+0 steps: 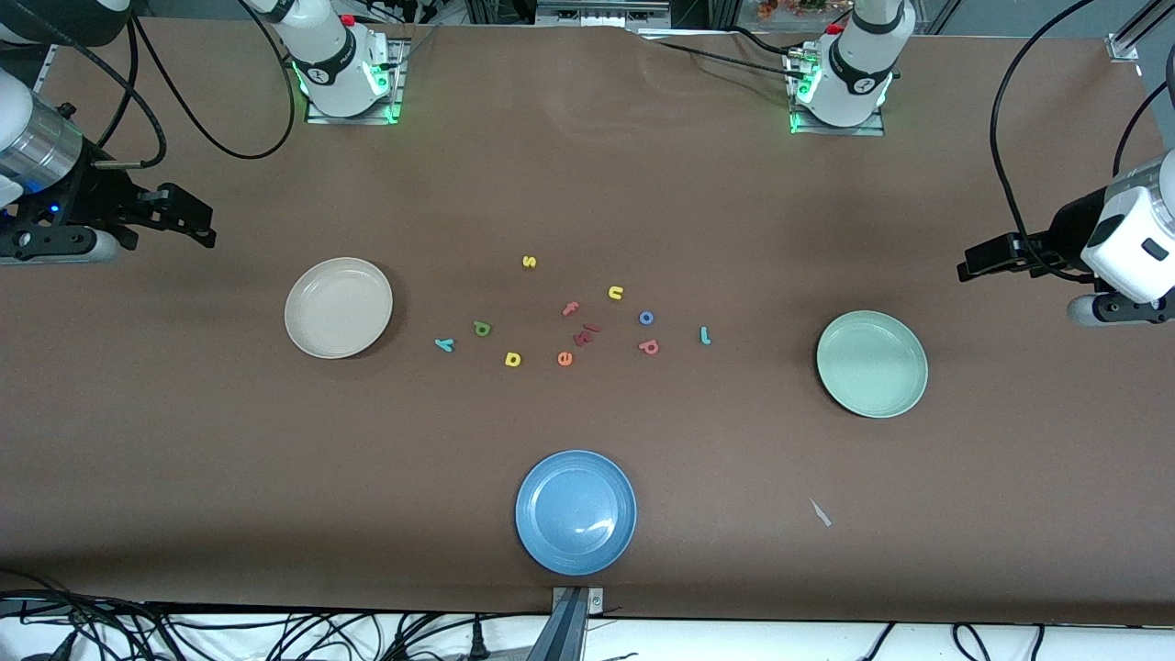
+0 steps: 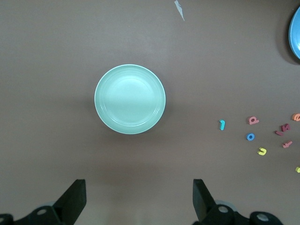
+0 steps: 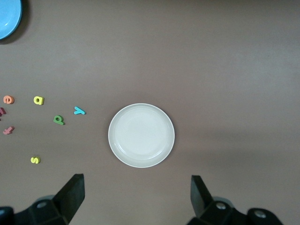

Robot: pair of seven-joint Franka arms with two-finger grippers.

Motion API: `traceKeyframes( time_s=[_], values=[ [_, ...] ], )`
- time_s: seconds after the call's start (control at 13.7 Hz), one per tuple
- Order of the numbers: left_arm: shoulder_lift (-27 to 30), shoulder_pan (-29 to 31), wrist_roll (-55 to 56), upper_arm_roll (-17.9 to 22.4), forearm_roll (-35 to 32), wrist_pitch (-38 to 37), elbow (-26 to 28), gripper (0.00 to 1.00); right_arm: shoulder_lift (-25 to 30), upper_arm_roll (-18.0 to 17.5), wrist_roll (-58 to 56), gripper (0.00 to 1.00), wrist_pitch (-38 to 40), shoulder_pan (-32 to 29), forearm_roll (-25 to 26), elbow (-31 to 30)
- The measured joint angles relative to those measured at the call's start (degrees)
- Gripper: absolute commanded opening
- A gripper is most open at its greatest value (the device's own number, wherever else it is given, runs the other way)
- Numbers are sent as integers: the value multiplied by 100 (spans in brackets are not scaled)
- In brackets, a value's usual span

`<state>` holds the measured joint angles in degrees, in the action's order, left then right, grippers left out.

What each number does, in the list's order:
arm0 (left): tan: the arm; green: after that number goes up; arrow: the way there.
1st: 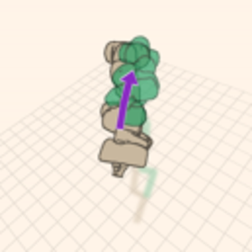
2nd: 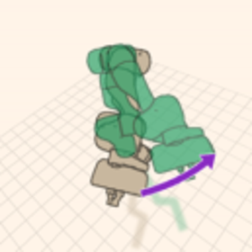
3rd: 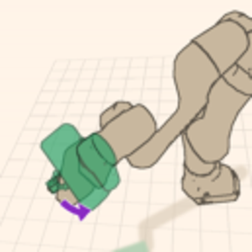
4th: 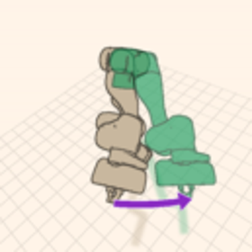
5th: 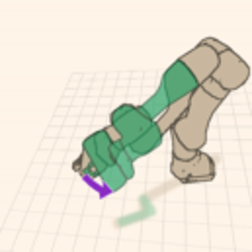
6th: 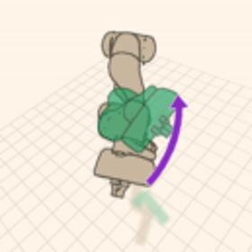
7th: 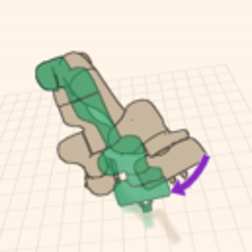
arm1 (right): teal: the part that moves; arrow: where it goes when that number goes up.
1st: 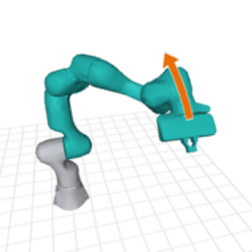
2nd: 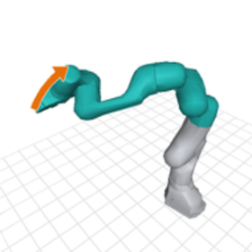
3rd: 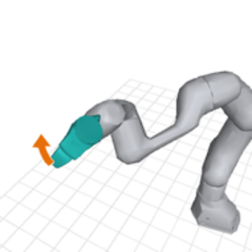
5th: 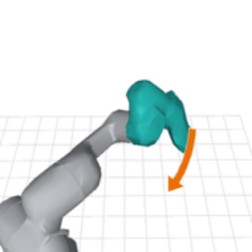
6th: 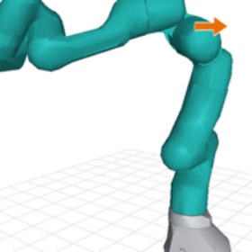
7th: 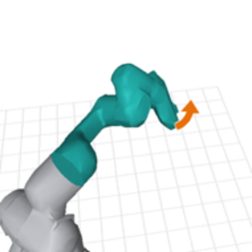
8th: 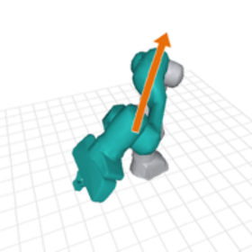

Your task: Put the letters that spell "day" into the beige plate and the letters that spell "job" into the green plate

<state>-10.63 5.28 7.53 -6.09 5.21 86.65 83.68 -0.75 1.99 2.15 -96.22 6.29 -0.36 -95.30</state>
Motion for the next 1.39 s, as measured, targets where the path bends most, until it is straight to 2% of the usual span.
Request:
traceKeyframes(
  time_s=[1.39],
  values=[
    [-76, -85, 58, -27, -7, 63, -28, 99, -1, -30, -14, 100, 0, 7, -1, 4]
  ],
)
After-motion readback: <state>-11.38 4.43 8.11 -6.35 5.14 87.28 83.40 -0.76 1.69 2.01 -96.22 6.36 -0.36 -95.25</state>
